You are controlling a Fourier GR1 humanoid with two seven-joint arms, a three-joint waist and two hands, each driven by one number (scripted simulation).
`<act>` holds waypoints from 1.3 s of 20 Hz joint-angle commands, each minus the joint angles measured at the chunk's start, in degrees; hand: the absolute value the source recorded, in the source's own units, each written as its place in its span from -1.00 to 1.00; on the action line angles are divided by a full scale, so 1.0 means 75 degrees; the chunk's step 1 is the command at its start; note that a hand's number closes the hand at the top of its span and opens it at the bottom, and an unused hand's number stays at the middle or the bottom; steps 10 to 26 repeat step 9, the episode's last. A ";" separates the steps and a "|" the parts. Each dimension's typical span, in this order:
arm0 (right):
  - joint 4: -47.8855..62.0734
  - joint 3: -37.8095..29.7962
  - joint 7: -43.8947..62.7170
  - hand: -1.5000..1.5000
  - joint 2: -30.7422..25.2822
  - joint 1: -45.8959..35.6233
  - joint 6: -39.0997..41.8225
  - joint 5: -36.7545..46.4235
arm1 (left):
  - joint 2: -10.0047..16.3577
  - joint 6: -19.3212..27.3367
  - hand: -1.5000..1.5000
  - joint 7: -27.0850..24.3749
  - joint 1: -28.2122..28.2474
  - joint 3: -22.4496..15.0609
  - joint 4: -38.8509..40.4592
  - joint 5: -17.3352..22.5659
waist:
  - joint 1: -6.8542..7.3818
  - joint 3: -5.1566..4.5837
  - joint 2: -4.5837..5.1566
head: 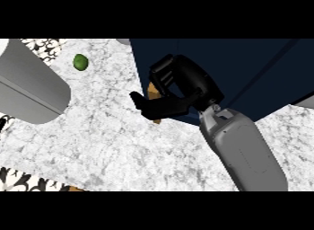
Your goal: Pick up the bottled water, place it into the cabinet and close the cabinet
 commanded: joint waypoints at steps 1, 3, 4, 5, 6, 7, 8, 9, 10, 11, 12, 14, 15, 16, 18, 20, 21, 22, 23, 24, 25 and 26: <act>0.1335 -0.0606 -0.0212 1.00 0.0022 -0.1372 -0.1160 -0.0125 | 0.0002 -0.0124 -1.00 -0.0003 0.0076 0.0050 0.0126 0.0039 | -0.0059 -0.0009 0.0013; 0.1556 -0.0796 -0.0311 -1.00 0.0024 -0.1408 -0.1451 -0.0292 | -0.0075 -0.0177 -1.00 -0.0046 0.0177 -0.0012 0.0137 0.0007 | -0.0013 -0.0008 0.0047; 0.1604 -0.0925 -0.0345 -1.00 0.0024 -0.1490 -0.1522 -0.0397 | -0.0054 -0.0094 -1.00 -0.0050 0.0085 0.0036 -0.0066 0.0020 | -0.0029 0.0010 0.0041; 0.1755 -0.0860 -0.0352 -1.00 0.0024 -0.1514 -0.1668 -0.0573 | -0.0028 -0.0159 -1.00 -0.0051 0.0146 0.0120 0.0099 0.0087 | -0.0094 0.0004 0.0027; 0.1871 -0.0778 -0.0371 -1.00 0.0024 -0.1634 -0.1776 -0.0626 | -0.0053 -0.0122 -1.00 -0.0083 0.0138 0.0093 0.0004 -0.0006 | -0.0107 0.0007 0.0009; 0.1931 -0.0708 -0.0364 -1.00 0.0024 -0.1739 -0.1902 -0.0667 | -0.0130 -0.0122 -1.00 -0.0097 0.0129 0.0003 0.0009 -0.0054 | -0.0088 0.0000 0.0028; 0.2115 -0.0629 -0.0426 -1.00 0.0024 -0.1777 -0.1920 -0.0727 | -0.0126 -0.0112 -1.00 -0.0108 0.0169 0.0078 0.0119 -0.0018 | -0.0138 -0.0001 0.0028; 0.2102 -0.0629 -0.0379 -1.00 0.0024 -0.1946 -0.2146 -0.0762 | -0.0071 -0.0108 -1.00 -0.0063 0.0217 0.0105 0.0010 0.0022 | -0.0130 0.0005 -0.0017; 0.2102 -0.0629 -0.0379 -1.00 0.0024 -0.1946 -0.2146 -0.0762 | -0.0071 -0.0108 -1.00 -0.0063 0.0217 0.0105 0.0010 0.0022 | -0.0130 0.0005 -0.0017; 0.2102 -0.0629 -0.0379 -1.00 0.0024 -0.1946 -0.2146 -0.0762 | -0.0071 -0.0108 -1.00 -0.0063 0.0217 0.0105 0.0010 0.0022 | -0.0130 0.0005 -0.0017; 0.2102 -0.0629 -0.0379 -1.00 0.0024 -0.1946 -0.2146 -0.0762 | -0.0071 -0.0108 -1.00 -0.0063 0.0217 0.0105 0.0010 0.0022 | -0.0130 0.0005 -0.0017; 0.2102 -0.0629 -0.0379 -1.00 0.0024 -0.1946 -0.2146 -0.0762 | -0.0071 -0.0108 -1.00 -0.0063 0.0217 0.0105 0.0010 0.0022 | -0.0130 0.0005 -0.0017; 0.2102 -0.0629 -0.0379 -1.00 0.0024 -0.1946 -0.2146 -0.0762 | -0.0071 -0.0108 -1.00 -0.0063 0.0217 0.0105 0.0010 0.0022 | -0.0130 0.0005 -0.0017; 0.2102 -0.0629 -0.0379 -1.00 0.0024 -0.1946 -0.2146 -0.0762 | -0.0071 -0.0108 -1.00 -0.0063 0.0217 0.0105 0.0010 0.0022 | -0.0130 0.0005 -0.0017; 0.2102 -0.0629 -0.0379 -1.00 0.0024 -0.1946 -0.2146 -0.0762 | -0.0071 -0.0108 -1.00 -0.0063 0.0217 0.0105 0.0010 0.0022 | -0.0130 0.0005 -0.0017; 0.2102 -0.0629 -0.0379 -1.00 0.0024 -0.1946 -0.2146 -0.0762 | -0.0071 -0.0108 -1.00 -0.0063 0.0217 0.0105 0.0010 0.0022 | -0.0130 0.0005 -0.0017; 0.2102 -0.0629 -0.0379 -1.00 0.0024 -0.1946 -0.2146 -0.0762 | -0.0071 -0.0108 -1.00 -0.0063 0.0217 0.0105 0.0010 0.0022 | -0.0130 0.0005 -0.0017; 0.2102 -0.0629 -0.0379 -1.00 0.0024 -0.1946 -0.2146 -0.0762 | -0.0071 -0.0108 -1.00 -0.0063 0.0217 0.0105 0.0010 0.0022 | -0.0130 0.0005 -0.0017; 0.2102 -0.0629 -0.0379 -1.00 0.0024 -0.1946 -0.2146 -0.0762 | -0.0071 -0.0108 -1.00 -0.0063 0.0217 0.0105 0.0010 0.0022 | -0.0130 0.0005 -0.0017; 0.2102 -0.0629 -0.0379 -1.00 0.0024 -0.1946 -0.2146 -0.0762 | -0.0071 -0.0108 -1.00 -0.0063 0.0217 0.0105 0.0010 0.0022 | -0.0130 0.0005 -0.0017; 0.2102 -0.0629 -0.0379 -1.00 0.0024 -0.1946 -0.2146 -0.0762 | -0.0071 -0.0108 -1.00 -0.0063 0.0217 0.0105 0.0010 0.0022 | -0.0130 0.0005 -0.0017; 0.2102 -0.0629 -0.0379 -1.00 0.0024 -0.1946 -0.2146 -0.0762 | -0.0071 -0.0108 -1.00 -0.0063 0.0217 0.0105 0.0010 0.0022 | -0.0130 0.0005 -0.0017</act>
